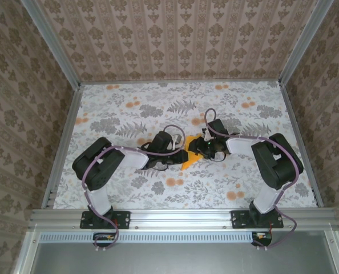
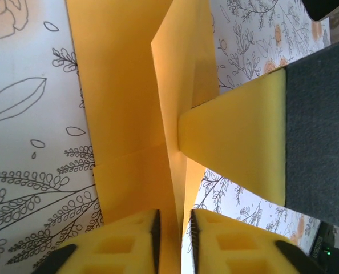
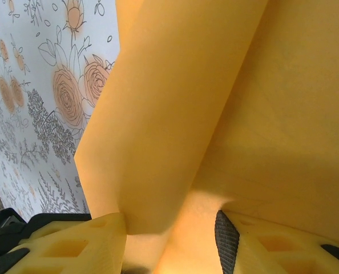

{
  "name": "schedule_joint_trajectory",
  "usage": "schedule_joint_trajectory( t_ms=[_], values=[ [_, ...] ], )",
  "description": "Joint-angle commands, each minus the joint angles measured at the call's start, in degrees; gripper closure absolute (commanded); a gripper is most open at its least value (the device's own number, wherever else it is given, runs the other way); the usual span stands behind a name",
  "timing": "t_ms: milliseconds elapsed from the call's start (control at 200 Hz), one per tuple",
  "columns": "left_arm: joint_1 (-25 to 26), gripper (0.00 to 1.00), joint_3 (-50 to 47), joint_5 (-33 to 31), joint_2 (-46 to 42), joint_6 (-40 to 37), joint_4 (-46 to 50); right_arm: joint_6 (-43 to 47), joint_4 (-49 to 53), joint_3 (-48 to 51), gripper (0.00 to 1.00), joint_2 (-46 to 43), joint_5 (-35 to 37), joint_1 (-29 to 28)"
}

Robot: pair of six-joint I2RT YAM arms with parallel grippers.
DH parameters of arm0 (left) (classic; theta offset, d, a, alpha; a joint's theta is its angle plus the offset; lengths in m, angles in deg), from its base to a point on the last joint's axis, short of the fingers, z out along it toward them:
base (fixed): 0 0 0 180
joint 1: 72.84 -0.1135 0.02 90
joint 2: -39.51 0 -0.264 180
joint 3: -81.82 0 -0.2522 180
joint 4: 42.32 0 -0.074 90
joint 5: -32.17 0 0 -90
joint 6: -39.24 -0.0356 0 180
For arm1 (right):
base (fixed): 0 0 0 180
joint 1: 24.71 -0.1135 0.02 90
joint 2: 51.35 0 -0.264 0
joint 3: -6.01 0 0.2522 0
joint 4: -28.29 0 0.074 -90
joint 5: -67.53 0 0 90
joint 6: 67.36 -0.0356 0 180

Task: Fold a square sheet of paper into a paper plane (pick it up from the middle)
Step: Fourth fold the wing at the center of the table.

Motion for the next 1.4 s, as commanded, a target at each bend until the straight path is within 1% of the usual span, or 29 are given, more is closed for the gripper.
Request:
schedule_joint_trajectory(
  t_ms=[0,105,225,310,390,490,615,735,930,1150,1300,1395],
  values=[
    [-1.1,0.70,-0.8,2.4,-0.1,0.2,-2.1,0.7,6.5,-0.1,0.51,3.5,4.9,-0.3],
    [-2.0,0.64,-1.8,2.1,-3.3,-0.6,-0.9,0.6,8.1,-0.2,0.51,4.0,6.1,-0.3],
    [-3.2,0.61,-3.2,-0.6,-7.8,-2.3,2.9,0.6,9.8,-0.7,0.51,4.6,7.0,-0.3],
    [-3.4,0.61,-4.2,-2.7,-10.6,-3.3,4.4,0.6,11.4,-1.2,0.50,4.9,8.0,-0.3],
    [-3.3,0.63,-4.8,-2.4,-11.8,-3.5,3.4,0.6,13.0,-1.7,0.50,5.3,9.1,-0.4],
    [-2.3,0.66,-4.0,-0.3,-10.9,-3.5,1.0,0.8,14.1,-2.0,0.50,5.7,9.9,-0.4],
    [-0.7,0.70,-1.7,1.7,-8.1,-3.9,0.1,0.9,14.5,-1.9,0.48,6.0,10.4,-0.5],
    [0.0,0.73,-0.3,2.2,-5.6,-3.8,-0.4,1.0,15.3,-2.2,0.46,6.3,10.9,-0.7],
    [0.0,0.74,1.0,2.7,-3.1,-3.3,-0.3,0.7,15.8,-2.3,0.46,7.2,10.9,-0.7],
    [0.0,0.78,1.4,0.0,-2.3,-4.1,3.8,0.6,15.2,-2.0,0.46,6.9,10.2,-0.7],
    [0.0,0.80,1.0,-1.7,-2.3,-3.5,4.4,0.4,12.0,-0.6,0.44,5.3,6.7,-0.6],
    [0.0,0.82,0.8,-2.9,-2.2,-3.2,5.0,0.5,11.4,-0.4,0.43,4.4,6.0,-0.6]
  ],
)
